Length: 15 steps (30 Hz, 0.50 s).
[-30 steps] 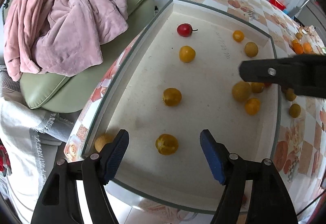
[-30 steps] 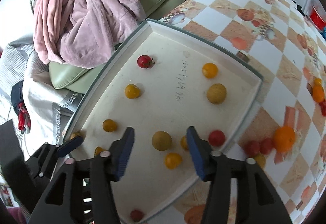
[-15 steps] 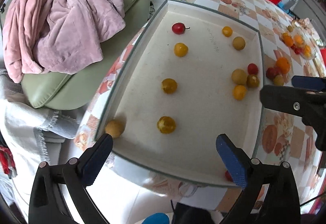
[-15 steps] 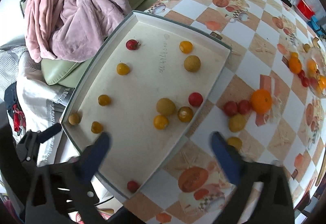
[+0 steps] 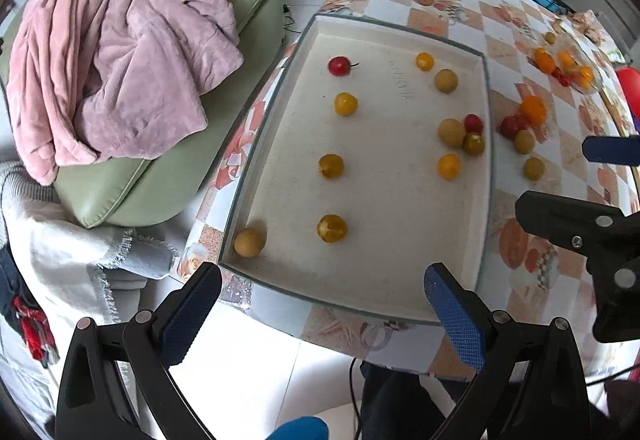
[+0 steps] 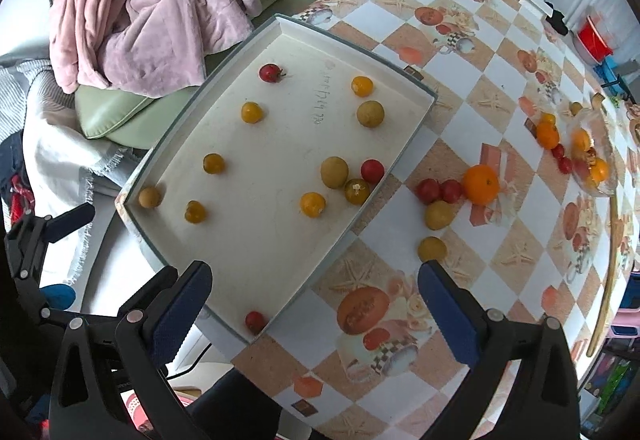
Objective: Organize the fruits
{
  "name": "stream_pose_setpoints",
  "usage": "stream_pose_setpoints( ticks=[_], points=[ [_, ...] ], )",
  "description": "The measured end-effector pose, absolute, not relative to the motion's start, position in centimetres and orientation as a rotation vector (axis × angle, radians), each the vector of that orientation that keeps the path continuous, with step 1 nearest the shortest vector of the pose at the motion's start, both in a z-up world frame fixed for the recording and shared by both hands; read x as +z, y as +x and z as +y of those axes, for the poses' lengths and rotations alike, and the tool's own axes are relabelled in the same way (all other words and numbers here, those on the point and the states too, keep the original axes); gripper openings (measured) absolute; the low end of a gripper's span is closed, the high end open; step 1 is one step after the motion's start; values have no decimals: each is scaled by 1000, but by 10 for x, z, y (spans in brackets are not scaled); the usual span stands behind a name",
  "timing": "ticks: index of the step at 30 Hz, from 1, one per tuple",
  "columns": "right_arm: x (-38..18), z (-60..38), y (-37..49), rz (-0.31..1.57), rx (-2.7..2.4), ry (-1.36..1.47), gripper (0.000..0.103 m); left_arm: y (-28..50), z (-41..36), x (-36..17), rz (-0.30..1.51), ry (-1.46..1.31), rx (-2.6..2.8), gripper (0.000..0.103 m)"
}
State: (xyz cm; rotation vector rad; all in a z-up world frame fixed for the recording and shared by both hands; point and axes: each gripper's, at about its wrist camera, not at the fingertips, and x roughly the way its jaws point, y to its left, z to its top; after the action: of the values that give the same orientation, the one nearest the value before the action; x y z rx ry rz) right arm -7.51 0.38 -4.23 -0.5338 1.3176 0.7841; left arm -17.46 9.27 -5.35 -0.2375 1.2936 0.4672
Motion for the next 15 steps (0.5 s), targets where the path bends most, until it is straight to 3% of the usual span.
stream_pose_setpoints(
  ticks=[15],
  points=[
    [-20, -3, -79, 1296, 750, -553, 103, -164, 80, -30, 1319, -132, 383, 102]
  ],
)
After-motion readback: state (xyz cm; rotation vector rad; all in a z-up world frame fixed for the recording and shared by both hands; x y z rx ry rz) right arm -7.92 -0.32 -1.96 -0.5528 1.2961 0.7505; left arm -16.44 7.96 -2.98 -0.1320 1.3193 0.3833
